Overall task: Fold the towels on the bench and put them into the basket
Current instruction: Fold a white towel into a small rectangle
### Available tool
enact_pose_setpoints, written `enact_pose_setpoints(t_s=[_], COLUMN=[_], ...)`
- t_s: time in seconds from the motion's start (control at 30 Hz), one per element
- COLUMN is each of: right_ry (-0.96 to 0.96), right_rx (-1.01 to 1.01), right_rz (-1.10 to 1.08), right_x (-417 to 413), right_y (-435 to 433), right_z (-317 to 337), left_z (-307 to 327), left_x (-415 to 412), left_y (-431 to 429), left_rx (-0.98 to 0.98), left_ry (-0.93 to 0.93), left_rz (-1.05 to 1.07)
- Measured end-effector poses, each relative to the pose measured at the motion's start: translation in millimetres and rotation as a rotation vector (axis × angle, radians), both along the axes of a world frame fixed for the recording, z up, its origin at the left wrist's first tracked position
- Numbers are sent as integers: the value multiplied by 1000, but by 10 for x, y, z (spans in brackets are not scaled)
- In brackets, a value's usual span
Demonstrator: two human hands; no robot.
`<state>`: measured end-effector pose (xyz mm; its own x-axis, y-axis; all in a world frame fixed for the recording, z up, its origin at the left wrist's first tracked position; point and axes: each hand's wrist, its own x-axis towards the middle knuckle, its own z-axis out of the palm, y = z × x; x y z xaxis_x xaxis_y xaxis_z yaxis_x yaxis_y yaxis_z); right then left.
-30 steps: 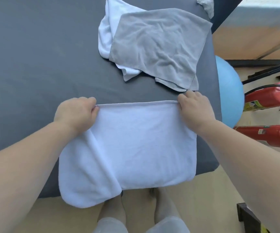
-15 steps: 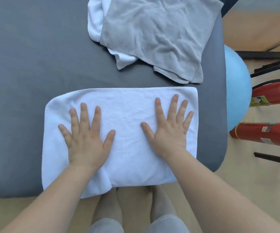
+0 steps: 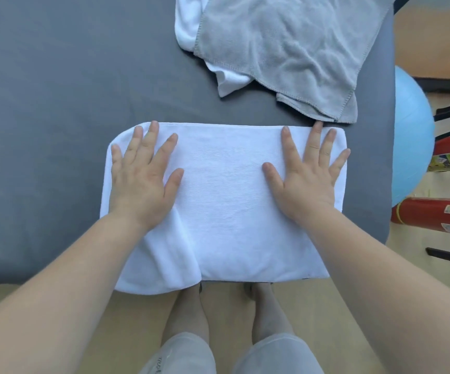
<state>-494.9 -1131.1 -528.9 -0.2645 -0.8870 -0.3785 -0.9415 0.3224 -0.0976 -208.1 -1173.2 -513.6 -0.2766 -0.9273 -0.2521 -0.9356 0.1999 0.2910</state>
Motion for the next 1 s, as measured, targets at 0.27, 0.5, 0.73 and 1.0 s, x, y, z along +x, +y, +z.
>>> enact_pose_setpoints(t_s=[0.27,0.5,0.73,1.0], right_ry=[-204,-70,-170,-153], right_rx=[-49,78,144,161], right_rz=[204,171,171,188], right_x=[1499,1677,1615,1614], right_y=[93,39,-25,-26], right_z=[192,-95,-134,-147], left_z=[175,115,385,326], left_x=[813,905,1142,1539], left_y=[646,677,310,0], left_rx=[9,107,233,-94], left_ry=[-23,115,321,-43], left_rz=[565,431,553,324])
